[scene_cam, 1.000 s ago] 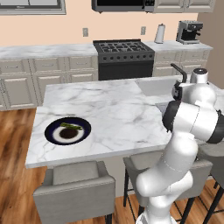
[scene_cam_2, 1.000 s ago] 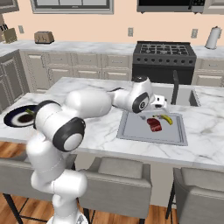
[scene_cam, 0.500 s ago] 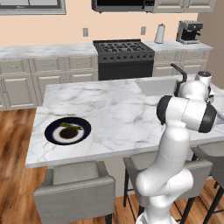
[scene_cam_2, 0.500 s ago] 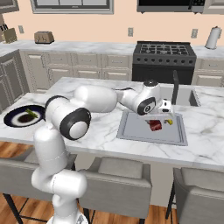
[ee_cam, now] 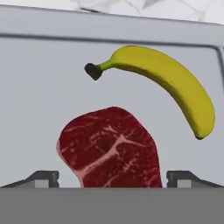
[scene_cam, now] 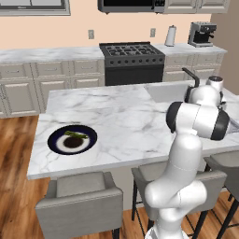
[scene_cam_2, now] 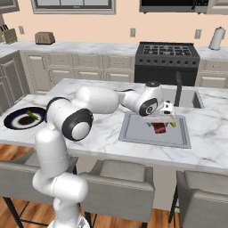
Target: Create a steak meal by picking up the steak and asparagus from the tray and placing them on the plate. Leave the banana on the tray.
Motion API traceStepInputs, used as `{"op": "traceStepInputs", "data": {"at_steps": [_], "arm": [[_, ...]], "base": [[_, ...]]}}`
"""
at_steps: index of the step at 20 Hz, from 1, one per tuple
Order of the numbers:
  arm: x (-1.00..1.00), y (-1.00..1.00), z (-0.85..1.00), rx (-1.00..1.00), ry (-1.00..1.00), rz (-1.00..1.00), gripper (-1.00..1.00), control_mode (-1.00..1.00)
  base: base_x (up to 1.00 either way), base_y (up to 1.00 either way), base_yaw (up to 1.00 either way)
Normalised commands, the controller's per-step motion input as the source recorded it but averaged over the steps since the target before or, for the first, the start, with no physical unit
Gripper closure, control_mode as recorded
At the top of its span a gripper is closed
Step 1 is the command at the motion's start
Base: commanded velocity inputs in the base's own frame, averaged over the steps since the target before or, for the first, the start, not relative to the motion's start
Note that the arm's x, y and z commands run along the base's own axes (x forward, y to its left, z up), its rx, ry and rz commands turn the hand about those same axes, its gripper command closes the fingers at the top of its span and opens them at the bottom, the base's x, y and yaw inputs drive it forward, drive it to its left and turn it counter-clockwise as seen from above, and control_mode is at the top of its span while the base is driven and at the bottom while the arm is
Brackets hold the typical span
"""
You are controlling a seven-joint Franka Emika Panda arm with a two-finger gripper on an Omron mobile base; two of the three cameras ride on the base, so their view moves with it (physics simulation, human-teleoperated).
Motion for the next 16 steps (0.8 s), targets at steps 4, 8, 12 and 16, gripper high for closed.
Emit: {"op": "traceStepInputs", "data": {"at_steps": [4, 8, 12, 16], "arm": [[0.00, 0.16, -0.33, 0.00, 0.11, 0.00, 1.00, -1.00], [0.00, 0.05, -0.42, 0.00, 0.11, 0.00, 1.00, -1.00], [0.00, 0.00, -0.26, 0.00, 0.02, 0.00, 1.00, -1.00], [-0.33, 0.09, 0.08, 0.00, -0.05, 0.00, 1.00, -1.00]], "base": [[0.00, 0.00, 0.00], [0.00, 0.00, 0.00], [0.00, 0.00, 0.00], [0.00, 0.00, 0.00]]}}
